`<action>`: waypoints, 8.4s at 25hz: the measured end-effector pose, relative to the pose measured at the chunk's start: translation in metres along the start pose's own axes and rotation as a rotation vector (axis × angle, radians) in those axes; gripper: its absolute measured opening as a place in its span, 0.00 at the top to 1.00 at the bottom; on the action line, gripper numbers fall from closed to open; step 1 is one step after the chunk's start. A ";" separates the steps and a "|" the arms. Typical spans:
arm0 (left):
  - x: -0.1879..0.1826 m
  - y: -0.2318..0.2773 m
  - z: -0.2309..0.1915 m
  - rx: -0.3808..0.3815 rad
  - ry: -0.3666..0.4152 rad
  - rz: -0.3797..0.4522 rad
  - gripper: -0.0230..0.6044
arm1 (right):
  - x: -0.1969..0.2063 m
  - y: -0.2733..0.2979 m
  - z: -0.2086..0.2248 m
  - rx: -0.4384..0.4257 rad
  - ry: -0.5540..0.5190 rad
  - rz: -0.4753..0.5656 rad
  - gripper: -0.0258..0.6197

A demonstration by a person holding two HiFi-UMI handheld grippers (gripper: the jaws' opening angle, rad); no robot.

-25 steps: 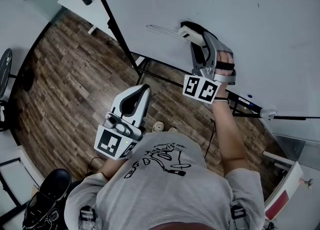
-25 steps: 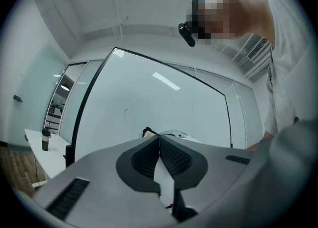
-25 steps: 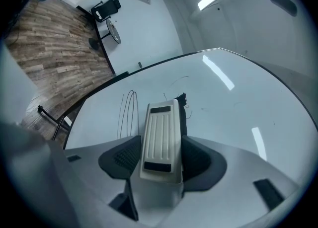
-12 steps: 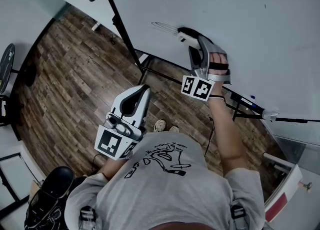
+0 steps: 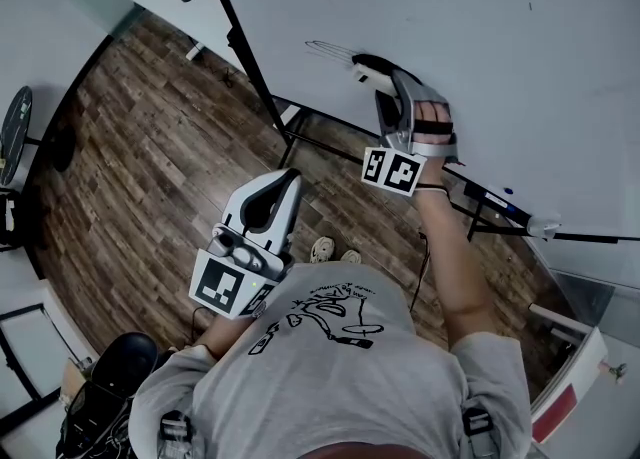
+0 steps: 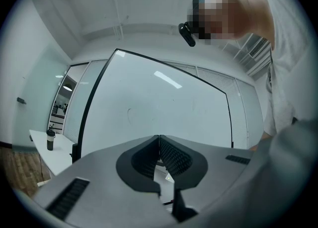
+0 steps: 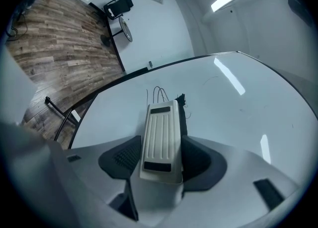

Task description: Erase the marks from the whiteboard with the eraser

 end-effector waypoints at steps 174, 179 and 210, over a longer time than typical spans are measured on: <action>0.001 -0.050 -0.051 -0.172 -0.015 0.015 0.93 | -0.100 0.037 -0.040 -0.171 0.084 0.114 0.55; 0.000 -0.041 -0.038 -0.137 -0.005 0.022 0.93 | -0.085 -0.005 -0.027 -0.158 0.223 0.161 0.55; -0.006 0.035 0.101 0.237 0.042 0.043 0.93 | 0.038 -0.259 0.049 0.123 1.008 0.435 0.55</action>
Point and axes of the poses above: the fingertips, and each gripper's own axes: y forward along the fingers, z to its right, x out of its underside, the point moved 5 cm from there along -y, backward along the fingers, and after that the axes turned 13 degrees about -x, right-handed, at the moved point
